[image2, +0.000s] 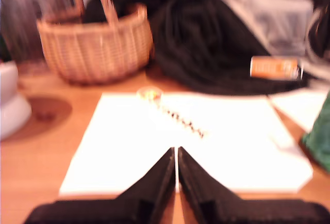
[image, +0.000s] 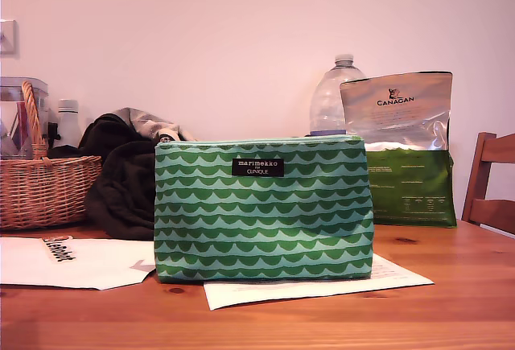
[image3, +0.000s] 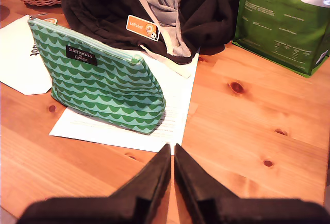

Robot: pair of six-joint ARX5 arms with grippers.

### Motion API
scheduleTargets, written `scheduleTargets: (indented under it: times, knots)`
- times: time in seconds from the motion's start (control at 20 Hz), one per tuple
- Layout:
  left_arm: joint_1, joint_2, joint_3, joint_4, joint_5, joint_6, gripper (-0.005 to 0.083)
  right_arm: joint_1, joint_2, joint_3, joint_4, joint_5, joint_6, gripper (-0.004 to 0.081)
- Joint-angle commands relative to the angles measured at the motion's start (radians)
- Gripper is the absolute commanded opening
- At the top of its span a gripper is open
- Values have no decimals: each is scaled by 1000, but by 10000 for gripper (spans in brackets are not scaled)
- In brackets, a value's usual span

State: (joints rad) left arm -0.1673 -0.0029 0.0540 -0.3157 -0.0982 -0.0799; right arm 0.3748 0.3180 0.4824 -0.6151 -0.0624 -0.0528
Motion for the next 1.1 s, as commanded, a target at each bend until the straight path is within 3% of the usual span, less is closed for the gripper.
scheduleTargets:
  times: [0.0,0.25,0.3,0.45,0.55,0.85,1.05]
  knots:
    - [4,-10,-10,-17,0,-1,-19,5,5,-3,7,2,2,-13]
    - [4,-10,-10,-20,0,-1,-19,5,4,-3,15,35,-35,-13]
    - [4,-10,-10,-20,0,-1,-19,4,5,-4,16,129,-74,-13]
    - [4,-10,-10,-21,0,-1,-19,-26,6,-7,71,440,-45,-13]
    - [4,-10,-10,-21,0,-1,-19,-49,6,-41,152,521,-37,-13]
    - [4,-10,-10,-21,0,-1,-19,-100,6,-326,568,539,-23,-13]
    - [4,-10,-10,-21,0,-1,-19,-153,6,-391,664,533,-27,-13]
